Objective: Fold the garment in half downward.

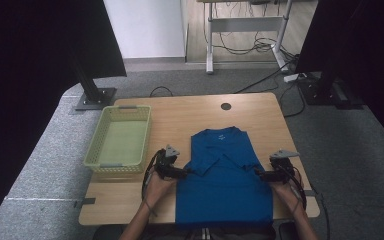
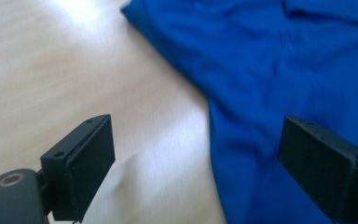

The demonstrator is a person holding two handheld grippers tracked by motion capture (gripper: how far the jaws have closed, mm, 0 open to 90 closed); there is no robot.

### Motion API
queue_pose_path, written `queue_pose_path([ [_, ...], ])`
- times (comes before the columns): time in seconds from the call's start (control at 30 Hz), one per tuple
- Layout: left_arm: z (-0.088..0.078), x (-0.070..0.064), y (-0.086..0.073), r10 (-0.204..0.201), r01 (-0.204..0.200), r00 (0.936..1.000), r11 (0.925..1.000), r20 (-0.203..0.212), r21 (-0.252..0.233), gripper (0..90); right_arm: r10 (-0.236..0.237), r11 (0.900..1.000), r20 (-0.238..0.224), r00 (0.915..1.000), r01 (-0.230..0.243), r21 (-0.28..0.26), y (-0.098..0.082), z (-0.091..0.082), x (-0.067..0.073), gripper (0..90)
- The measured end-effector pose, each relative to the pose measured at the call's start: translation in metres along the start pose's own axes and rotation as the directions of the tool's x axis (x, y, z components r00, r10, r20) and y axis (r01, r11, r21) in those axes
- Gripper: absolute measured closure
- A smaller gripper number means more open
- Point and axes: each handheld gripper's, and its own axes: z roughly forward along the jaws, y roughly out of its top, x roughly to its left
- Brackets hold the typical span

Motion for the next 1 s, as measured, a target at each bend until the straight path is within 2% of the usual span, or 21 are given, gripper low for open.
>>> queue_pose_path([
  [0.1, 0.016, 0.004, 0.016, -0.006, 0.006, 0.9999, 1.0, -0.01, -0.001, 10.4, 0.0, 1.0, -0.002, 1.0, 0.0, -0.017, 0.016, 0.009, -0.002, 14.3],
  [0.17, 0.028, 0.005, 0.024, -0.023, 0.023, 0.9996, 0.9997, -0.013, 0.0, 10.5, 0.004, 1.0, 0.002, 1.0, -0.004, -0.025, 0.025, 0.018, -0.004, 14.0],
  [0.23, 0.041, 0.005, 0.029, -0.024, 0.024, 0.9994, 0.9996, -0.025, 0.012, 10.5, 0.003, 1.0, 0.012, 0.9999, -0.003, -0.023, 0.031, 0.026, -0.007, 13.5],
  [0.3, 0.05, 0.006, 0.032, -0.013, 0.014, 0.9983, 0.9997, -0.057, 0.022, 10.6, 0.001, 1.0, 0.031, 0.9995, -0.001, -0.004, 0.036, 0.038, -0.01, 13.2],
  [0.4, 0.058, 0.009, 0.031, -0.008, 0.012, 0.9965, 0.9991, -0.083, 0.042, 10.8, -0.002, 0.999, 0.059, 0.9982, 0.0, 0.032, 0.036, 0.051, -0.016, 13.2],
  [0.47, 0.059, 0.013, 0.027, -0.033, 0.035, 0.9973, 0.9989, -0.065, 0.032, 11.0, 0.003, 0.999, 0.066, 0.9978, -0.006, 0.049, 0.034, 0.056, -0.019, 12.1],
  [0.5, 0.058, 0.014, 0.025, -0.038, 0.04, 0.9975, 0.9988, -0.06, 0.028, 11.1, 0.021, 0.999, 0.057, 0.9982, -0.023, 0.03, 0.032, 0.056, -0.022, 12.6],
  [0.63, 0.052, 0.012, 0.02, -0.021, 0.023, 0.9988, 0.999, -0.045, 0.039, 11.2, 0.019, 0.999, 0.061, 0.9979, -0.021, 0.025, 0.026, 0.05, -0.021, 12.6],
  [0.87, 0.036, 0.001, 0.006, 0.004, -0.003, 0.9999, 0.999, -0.015, 0.044, 10.9, -0.003, 1.0, 0.041, 0.9991, 0.002, 0.027, 0.009, 0.032, -0.008, 12.6],
  [1.0, 0.034, 0.0, 0.006, 0.023, -0.024, 0.9996, 0.9987, 0.014, 0.046, 12.3, -0.011, 1.0, 0.033, 0.9994, 0.01, 0.027, 0.002, 0.024, -0.003, 12.6],
])
